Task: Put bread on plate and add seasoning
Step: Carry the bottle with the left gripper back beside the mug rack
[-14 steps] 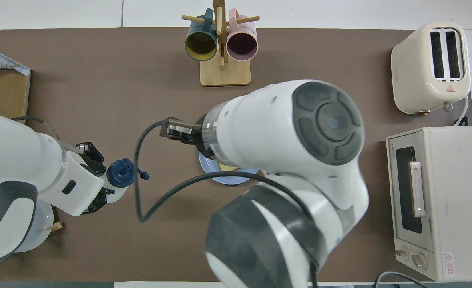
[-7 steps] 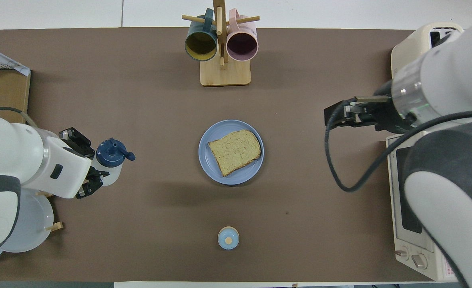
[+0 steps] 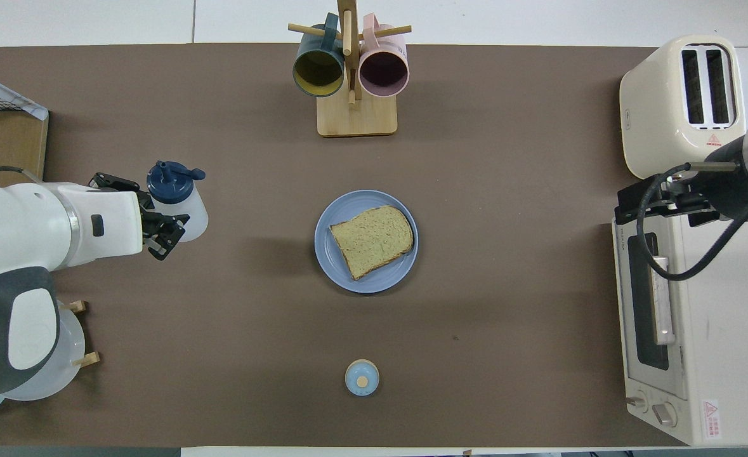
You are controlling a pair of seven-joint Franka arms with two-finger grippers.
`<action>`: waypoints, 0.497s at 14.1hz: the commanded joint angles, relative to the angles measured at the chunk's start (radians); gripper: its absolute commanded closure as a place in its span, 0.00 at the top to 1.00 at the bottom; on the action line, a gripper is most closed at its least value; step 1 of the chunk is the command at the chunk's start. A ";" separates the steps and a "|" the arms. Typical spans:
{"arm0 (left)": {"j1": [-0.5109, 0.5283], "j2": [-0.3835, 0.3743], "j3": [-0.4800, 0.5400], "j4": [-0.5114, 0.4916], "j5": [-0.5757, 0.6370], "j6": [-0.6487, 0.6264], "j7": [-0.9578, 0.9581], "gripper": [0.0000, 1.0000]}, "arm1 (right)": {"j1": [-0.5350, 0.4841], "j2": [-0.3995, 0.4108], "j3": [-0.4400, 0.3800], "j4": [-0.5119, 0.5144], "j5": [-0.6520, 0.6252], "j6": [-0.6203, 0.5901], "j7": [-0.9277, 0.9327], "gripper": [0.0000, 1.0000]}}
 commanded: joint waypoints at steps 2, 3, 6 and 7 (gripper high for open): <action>0.009 0.089 -0.003 -0.014 -0.041 0.265 -0.215 0.00 | -0.006 -0.023 0.010 -0.036 -0.112 0.078 -0.044 1.00; 0.004 0.127 -0.003 -0.014 -0.041 0.339 -0.261 0.00 | -0.017 -0.017 0.011 -0.036 -0.113 0.075 -0.061 1.00; -0.014 0.276 -0.004 -0.014 -0.041 0.635 -0.425 0.00 | -0.059 -0.021 0.017 -0.037 -0.111 0.054 -0.107 1.00; -0.026 0.320 -0.004 -0.014 -0.041 0.716 -0.461 0.00 | -0.060 -0.023 0.016 -0.039 -0.110 0.052 -0.107 1.00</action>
